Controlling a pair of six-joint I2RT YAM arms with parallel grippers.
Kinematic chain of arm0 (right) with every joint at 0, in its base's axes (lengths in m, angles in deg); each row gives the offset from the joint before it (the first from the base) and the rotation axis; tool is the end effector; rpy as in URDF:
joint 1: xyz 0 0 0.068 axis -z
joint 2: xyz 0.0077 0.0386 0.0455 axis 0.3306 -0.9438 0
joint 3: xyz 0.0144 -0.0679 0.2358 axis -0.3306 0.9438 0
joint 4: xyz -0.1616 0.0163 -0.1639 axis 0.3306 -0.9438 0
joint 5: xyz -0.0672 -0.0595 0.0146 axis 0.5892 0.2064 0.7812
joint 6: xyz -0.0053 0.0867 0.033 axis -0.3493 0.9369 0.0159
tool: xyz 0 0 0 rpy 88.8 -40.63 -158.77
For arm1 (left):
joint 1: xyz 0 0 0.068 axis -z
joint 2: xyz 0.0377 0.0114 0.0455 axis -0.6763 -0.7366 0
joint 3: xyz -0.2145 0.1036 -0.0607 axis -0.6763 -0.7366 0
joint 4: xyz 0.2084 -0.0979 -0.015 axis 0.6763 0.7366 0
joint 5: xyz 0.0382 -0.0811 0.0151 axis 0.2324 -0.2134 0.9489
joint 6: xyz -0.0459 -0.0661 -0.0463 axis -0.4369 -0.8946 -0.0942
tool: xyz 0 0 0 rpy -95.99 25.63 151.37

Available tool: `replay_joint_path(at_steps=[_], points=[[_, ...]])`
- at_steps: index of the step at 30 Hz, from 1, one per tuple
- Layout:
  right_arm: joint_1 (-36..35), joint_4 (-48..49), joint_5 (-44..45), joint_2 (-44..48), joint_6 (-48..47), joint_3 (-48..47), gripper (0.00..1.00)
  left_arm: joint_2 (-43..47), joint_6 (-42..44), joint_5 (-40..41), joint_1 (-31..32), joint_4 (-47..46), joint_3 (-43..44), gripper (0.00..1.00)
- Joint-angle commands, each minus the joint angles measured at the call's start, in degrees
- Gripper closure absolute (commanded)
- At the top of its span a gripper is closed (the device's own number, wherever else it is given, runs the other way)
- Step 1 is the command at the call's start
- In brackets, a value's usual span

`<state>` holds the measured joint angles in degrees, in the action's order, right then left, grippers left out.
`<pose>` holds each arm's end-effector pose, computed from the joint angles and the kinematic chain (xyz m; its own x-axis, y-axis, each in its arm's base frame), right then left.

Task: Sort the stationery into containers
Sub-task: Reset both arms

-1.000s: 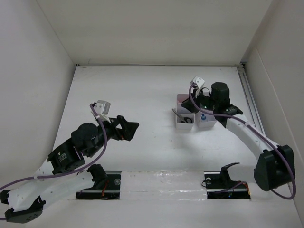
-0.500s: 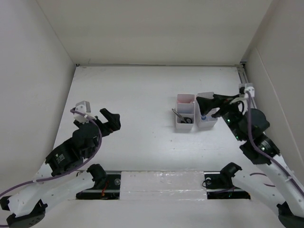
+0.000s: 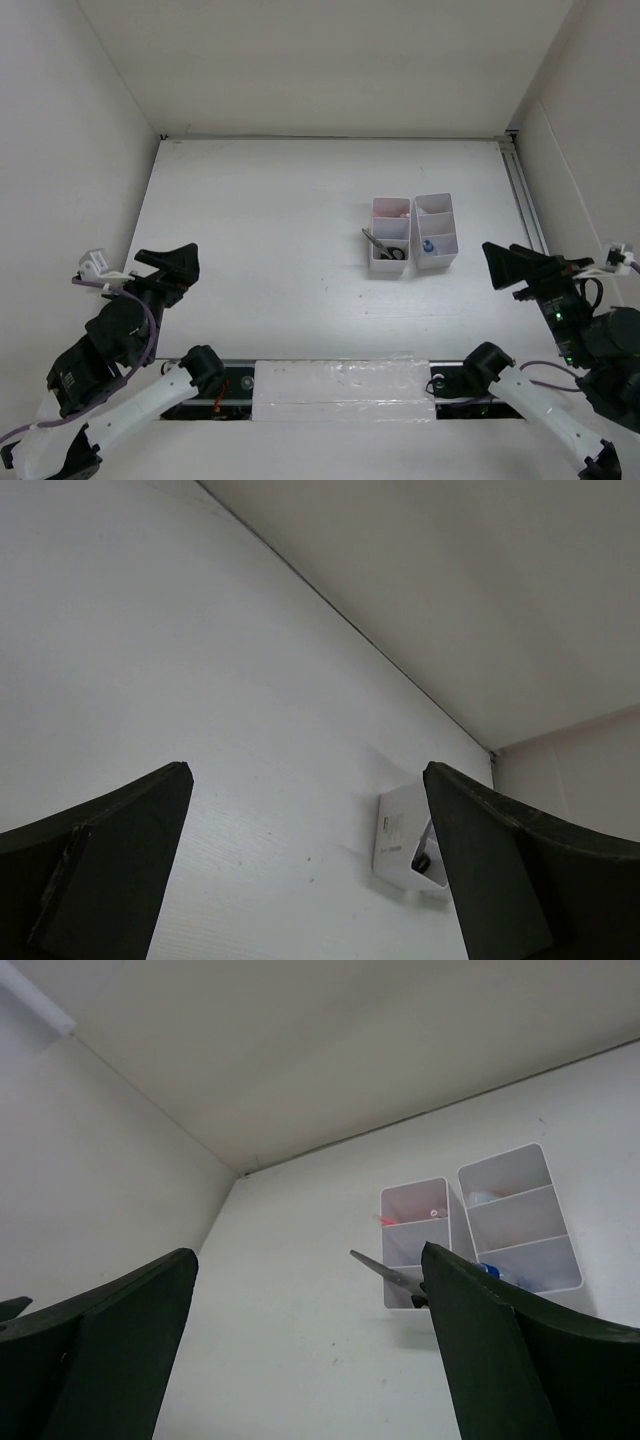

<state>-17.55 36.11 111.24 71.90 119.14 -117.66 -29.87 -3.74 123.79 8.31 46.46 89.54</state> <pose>0.0682 0.0107 0.3828 -0.0438 0.5637 -0.8248 -0.2620 0.7903 0.5539 0.0769 0.0087 0.3451 -0.0340 -0.7237 -0.6893 -0.0457 0.6901 -0.7223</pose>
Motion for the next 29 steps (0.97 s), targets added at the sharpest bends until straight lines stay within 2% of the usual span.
replay_joint_path(at_steps=[1,12,29], points=[[-0.58,-4.85,-0.56,3.71,1.53,-3.03,0.0,0.81,-3.13,2.9,-0.33,0.67,0.81,0.0],[-1.11,-8.28,5.6,6.19,-0.31,-4.62,0.0,0.81,-5.59,4.48,-0.33,2.6,0.81,0.0],[-1.11,-8.28,5.6,3.3,-0.83,-5.23,0.0,2.57,-4.98,4.48,-0.33,1.55,0.28,0.0]])
